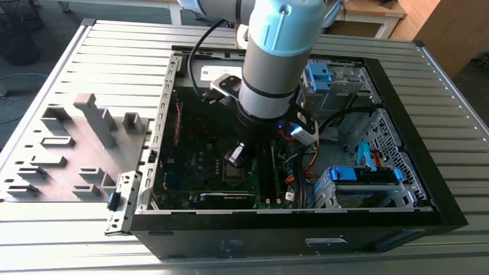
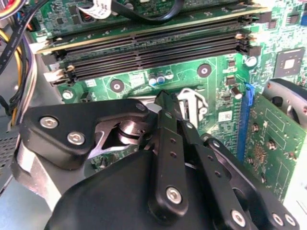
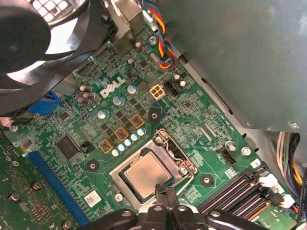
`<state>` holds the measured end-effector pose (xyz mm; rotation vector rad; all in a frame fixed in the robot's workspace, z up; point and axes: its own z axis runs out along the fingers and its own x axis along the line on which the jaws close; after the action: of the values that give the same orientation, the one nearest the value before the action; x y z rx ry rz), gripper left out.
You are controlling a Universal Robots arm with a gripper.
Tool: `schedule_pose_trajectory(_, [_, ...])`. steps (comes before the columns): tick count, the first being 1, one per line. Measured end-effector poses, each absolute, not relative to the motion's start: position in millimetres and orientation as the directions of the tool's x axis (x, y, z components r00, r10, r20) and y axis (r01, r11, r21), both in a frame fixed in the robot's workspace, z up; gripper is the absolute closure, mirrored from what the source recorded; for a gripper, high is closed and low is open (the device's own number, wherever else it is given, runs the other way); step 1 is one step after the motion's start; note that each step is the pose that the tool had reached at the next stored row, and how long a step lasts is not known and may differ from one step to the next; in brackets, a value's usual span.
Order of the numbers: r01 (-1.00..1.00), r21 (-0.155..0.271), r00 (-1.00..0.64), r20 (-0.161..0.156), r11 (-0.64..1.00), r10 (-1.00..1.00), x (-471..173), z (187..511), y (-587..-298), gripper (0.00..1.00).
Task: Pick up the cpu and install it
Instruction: 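Install the first cpu locking lever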
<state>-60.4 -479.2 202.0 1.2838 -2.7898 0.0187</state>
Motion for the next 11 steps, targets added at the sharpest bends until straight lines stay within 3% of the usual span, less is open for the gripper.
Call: schedule_pose_trajectory(11, [-0.759, 0.008, -0.648, 0.081, 0.651, -0.757, -60.3, 196.0, -480.0, 0.89])
